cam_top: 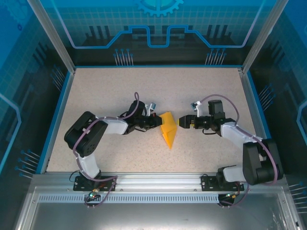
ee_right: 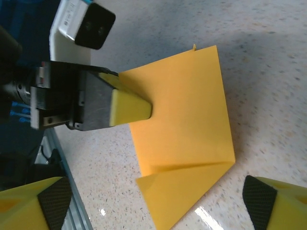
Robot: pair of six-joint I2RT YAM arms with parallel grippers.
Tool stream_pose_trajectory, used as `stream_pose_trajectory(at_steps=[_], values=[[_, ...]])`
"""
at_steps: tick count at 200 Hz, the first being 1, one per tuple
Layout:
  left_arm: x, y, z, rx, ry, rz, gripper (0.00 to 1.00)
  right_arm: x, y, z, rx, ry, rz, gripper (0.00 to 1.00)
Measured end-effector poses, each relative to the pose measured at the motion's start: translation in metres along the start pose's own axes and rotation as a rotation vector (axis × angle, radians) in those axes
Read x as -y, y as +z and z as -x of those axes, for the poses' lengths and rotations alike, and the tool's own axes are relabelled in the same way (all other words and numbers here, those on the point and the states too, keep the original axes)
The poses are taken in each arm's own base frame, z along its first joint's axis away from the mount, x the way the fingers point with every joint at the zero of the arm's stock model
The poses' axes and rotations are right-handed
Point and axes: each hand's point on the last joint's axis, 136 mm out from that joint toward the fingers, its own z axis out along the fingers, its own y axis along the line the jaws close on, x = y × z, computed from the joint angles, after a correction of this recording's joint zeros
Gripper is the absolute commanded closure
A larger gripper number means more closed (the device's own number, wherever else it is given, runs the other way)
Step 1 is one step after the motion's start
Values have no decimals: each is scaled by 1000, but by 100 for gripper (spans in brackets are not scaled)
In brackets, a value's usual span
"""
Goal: Fold a paper plane with a square sheet of paper (fold left side to right side)
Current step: Pick up the paper from the center of the table, then place the paper at the center of the table.
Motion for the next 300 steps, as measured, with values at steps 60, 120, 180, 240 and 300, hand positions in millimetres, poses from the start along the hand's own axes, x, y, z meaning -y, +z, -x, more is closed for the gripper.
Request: stream_pose_trajectory(at_steps=[60, 120, 180, 240, 300], values=[[51, -25, -16, -71, 183, -187, 100, -8, 21, 18, -54, -73, 187, 36], [54, -26, -23, -104, 205, -213, 100, -16, 25, 11, -106, -93, 318, 67], [44, -23, -27, -123, 198, -189, 100, -15, 24, 4, -134, -87, 313, 99], [22, -21, -20, -109, 191, -75, 35, 4, 29, 5, -135, -30, 164, 100], [38, -57, -11, 24, 341, 132, 32, 27, 35, -6, -157, 173, -26, 100]])
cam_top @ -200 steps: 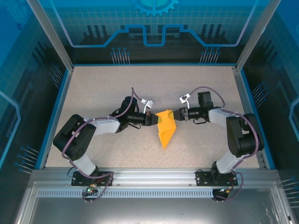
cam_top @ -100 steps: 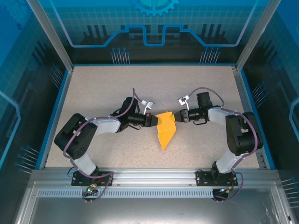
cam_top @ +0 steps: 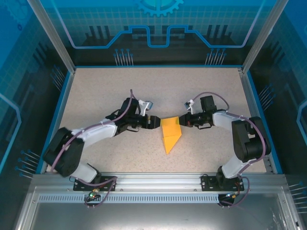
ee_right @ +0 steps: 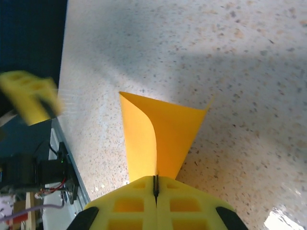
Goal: Fold a paper plane with a square sheet of paper (fold left side to right side)
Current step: Place the paper at the center of the table, then fold the wing for the fifth time at the center of the table.
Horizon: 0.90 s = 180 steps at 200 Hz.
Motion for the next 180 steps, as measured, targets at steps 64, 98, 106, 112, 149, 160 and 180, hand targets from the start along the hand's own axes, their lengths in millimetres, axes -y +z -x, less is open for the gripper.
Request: stream_pose_trajectory(at_steps=[64, 98, 106, 112, 149, 160, 180], values=[[67, 19, -91, -178, 308, 129, 29, -5, 0, 16, -20, 145, -111, 100], [64, 50, -108, -235, 386, 270, 27, -1, 4, 13, -45, 189, -145, 100], [63, 56, -107, -235, 400, 303, 27, -1, 6, 10, -55, 199, -150, 100], [62, 61, -106, -235, 410, 327, 26, -1, 7, 9, -60, 202, -154, 100], [53, 80, -97, -226, 457, 475, 26, -1, 9, 5, -76, 216, -163, 100], [48, 84, -95, -226, 468, 521, 28, -1, 9, 5, -76, 217, -166, 100], [38, 89, -94, -227, 473, 594, 32, 0, 9, 6, -75, 218, -174, 100]])
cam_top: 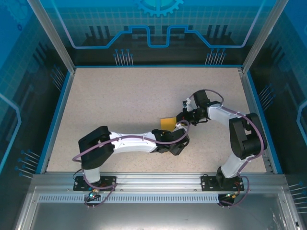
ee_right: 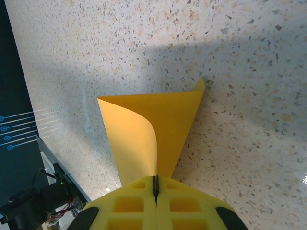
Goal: Fold a paper plane with a square sheet of paper (fold left side to right side)
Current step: Fold the wing for the fifth time at the center of the table.
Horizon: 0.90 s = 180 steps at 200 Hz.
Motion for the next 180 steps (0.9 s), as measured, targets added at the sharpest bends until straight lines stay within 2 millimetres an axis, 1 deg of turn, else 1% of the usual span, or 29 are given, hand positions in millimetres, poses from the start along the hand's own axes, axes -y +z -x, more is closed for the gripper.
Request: stream_pose_trajectory(at_steps=[32, 55, 95, 114, 180], values=[[-12, 11, -10, -37, 9, 96, 39, 1, 1, 1, -5, 5, -7, 100], [-18, 13, -14, -48, 10, 130, 45, 3, 3, 1, -10, 10, -12, 100], [-21, 14, -15, -48, -2, 151, 56, 5, 5, -1, -17, 13, -18, 100], [-22, 15, -16, -51, -4, 153, 60, 5, 6, -1, -21, 13, -20, 100], [-22, 16, -17, -54, -6, 154, 79, 7, 6, 1, -18, 6, -38, 100]])
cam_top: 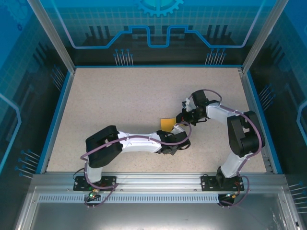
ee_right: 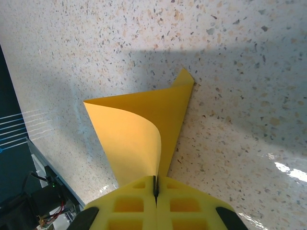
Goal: Fold a paper plane with a square sheet of paper (fold left side to right side)
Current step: Fold the wing for the fifth time at the center of the table.
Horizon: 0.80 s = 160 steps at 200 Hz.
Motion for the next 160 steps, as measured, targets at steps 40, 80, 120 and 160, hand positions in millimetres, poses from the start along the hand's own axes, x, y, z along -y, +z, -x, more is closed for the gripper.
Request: stream_pose_trajectory(at_steps=[40, 80, 120, 160], values=[[1, 0, 0, -2, -6, -7, 86, 0, 0, 0, 2, -20, -3, 81], [6, 4, -2, -19, -52, -63, 91, -11, -20, 10, 83, -102, -24, 50], [6, 6, 1, -42, -105, -145, 93, -32, -78, 21, 288, -211, -32, 30], [9, 8, 5, -61, -179, -248, 94, -12, -98, 5, 369, -221, -87, 23]])
